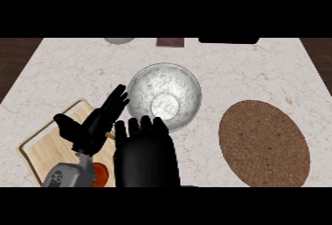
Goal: Pick the pear from the placemat and place it in the bowl
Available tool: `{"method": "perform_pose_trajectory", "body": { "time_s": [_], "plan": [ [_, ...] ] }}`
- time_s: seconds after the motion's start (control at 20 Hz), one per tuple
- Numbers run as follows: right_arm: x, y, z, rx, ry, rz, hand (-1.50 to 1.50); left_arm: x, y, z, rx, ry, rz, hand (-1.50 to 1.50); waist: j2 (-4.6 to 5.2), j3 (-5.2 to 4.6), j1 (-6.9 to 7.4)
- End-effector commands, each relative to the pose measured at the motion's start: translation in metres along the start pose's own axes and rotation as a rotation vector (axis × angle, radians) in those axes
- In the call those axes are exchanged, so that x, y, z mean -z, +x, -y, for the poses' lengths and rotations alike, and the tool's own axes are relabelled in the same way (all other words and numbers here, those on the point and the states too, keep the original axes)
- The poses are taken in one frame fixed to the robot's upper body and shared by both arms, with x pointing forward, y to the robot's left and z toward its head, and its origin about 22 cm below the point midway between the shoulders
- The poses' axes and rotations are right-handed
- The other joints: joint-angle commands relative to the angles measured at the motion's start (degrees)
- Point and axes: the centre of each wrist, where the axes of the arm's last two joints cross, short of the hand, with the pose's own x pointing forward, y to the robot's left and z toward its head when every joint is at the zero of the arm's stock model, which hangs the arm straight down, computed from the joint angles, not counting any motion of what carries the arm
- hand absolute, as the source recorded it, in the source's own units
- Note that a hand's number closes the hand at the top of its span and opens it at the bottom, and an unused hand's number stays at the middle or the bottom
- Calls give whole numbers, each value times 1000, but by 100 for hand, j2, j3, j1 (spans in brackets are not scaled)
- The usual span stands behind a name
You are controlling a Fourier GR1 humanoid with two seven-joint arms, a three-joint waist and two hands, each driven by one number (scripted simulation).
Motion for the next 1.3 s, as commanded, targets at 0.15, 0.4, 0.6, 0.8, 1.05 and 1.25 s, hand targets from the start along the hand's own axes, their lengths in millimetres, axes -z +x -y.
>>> {"method": "perform_pose_trajectory", "body": {
  "time_s": [0.15,0.4,0.6,0.8,1.05,1.25],
  "plan": [
    [44,9,11,-11,-34,-267,150,5,1,9,3,-4,-5,0,55,9,-8],
    [71,8,22,60,-49,-294,150,0,-8,9,12,6,10,0,67,13,-37],
    [110,-11,-4,42,-93,-306,150,3,5,14,2,9,29,0,101,18,-22],
    [135,-35,-28,-3,-82,-290,150,5,7,-3,14,14,41,0,111,18,-77],
    [173,-69,-57,-95,-55,-327,150,-10,2,0,10,-6,32,0,124,18,-2],
    [192,-96,-70,-154,140,-460,150,6,10,8,19,-11,28,0,156,18,35]
  ]
}}
